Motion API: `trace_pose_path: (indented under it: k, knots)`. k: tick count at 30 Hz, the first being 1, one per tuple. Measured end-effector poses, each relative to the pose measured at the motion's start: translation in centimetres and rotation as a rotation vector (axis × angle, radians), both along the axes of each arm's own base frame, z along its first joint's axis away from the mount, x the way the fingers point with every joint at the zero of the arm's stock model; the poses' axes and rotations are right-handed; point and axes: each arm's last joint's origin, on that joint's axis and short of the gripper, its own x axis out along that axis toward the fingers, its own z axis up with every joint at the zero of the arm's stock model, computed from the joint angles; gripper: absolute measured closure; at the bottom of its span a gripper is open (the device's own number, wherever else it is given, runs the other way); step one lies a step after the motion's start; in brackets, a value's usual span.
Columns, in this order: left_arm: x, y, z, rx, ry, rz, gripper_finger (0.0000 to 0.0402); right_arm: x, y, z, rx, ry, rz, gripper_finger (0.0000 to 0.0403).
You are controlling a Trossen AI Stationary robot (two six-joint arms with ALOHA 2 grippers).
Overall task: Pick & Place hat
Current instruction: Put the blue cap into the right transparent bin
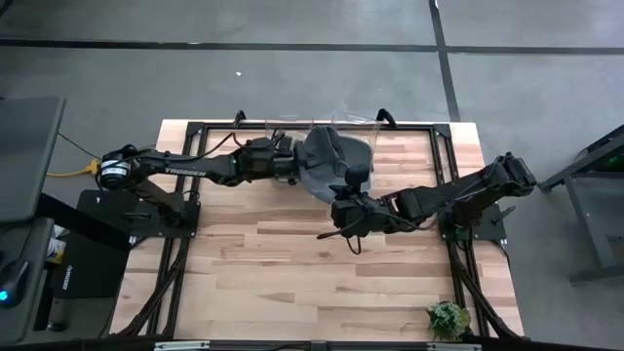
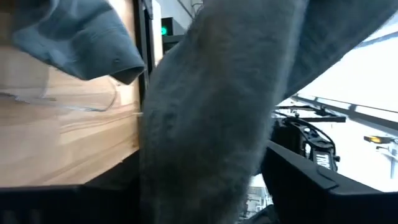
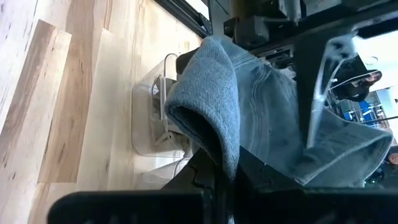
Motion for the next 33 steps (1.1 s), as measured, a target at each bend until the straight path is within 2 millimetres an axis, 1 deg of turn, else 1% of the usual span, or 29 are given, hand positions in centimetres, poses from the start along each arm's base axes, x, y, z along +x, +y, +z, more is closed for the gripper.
trace_pose_path:
  k: [3, 6, 9, 12, 14, 19, 28, 30, 33]
  knots:
    - [0.01, -0.02, -0.04, -0.01, -0.002, -0.005, 0.0203, 0.02, 0.0, 0.01, 0.0, -0.003, 0.0, 0.039]
    - [-0.02, -0.02, -0.22, -0.016, 0.017, -0.004, 0.025, 0.02, 0.01, 0.02, 0.001, -0.004, 0.0, 0.039]
    - [-0.03, -0.01, -0.27, -0.014, 0.021, -0.001, 0.0304, 0.03, 0.01, 0.03, 0.001, -0.006, 0.0, 0.039]
    - [-0.03, 0.01, -0.28, -0.008, 0.023, 0.004, 0.037, 0.04, 0.01, 0.05, 0.001, -0.007, 0.0, 0.039]
    - [-0.03, 0.01, -0.26, -0.001, 0.023, 0.005, 0.0392, 0.04, 0.02, 0.04, 0.001, -0.006, 0.001, 0.039]
    - [-0.03, 0.01, -0.28, 0.016, 0.029, 0.003, 0.0399, 0.03, 0.04, 0.04, 0.002, -0.007, 0.001, 0.039]
    - [-0.04, -0.02, -0.4, 0.035, 0.045, -0.01, 0.0401, 0.05, 0.06, 0.04, 0.009, -0.005, 0.01, 0.0387]
    - [-0.04, -0.03, -0.4, 0.035, 0.046, -0.014, 0.0401, 0.06, 0.1, 0.0, 0.018, -0.002, 0.021, 0.0367]
    - [-0.04, -0.05, -0.42, 0.034, 0.047, -0.017, 0.0401, 0.1, 0.11, 0.05, 0.029, -0.015, 0.017, 0.0324]
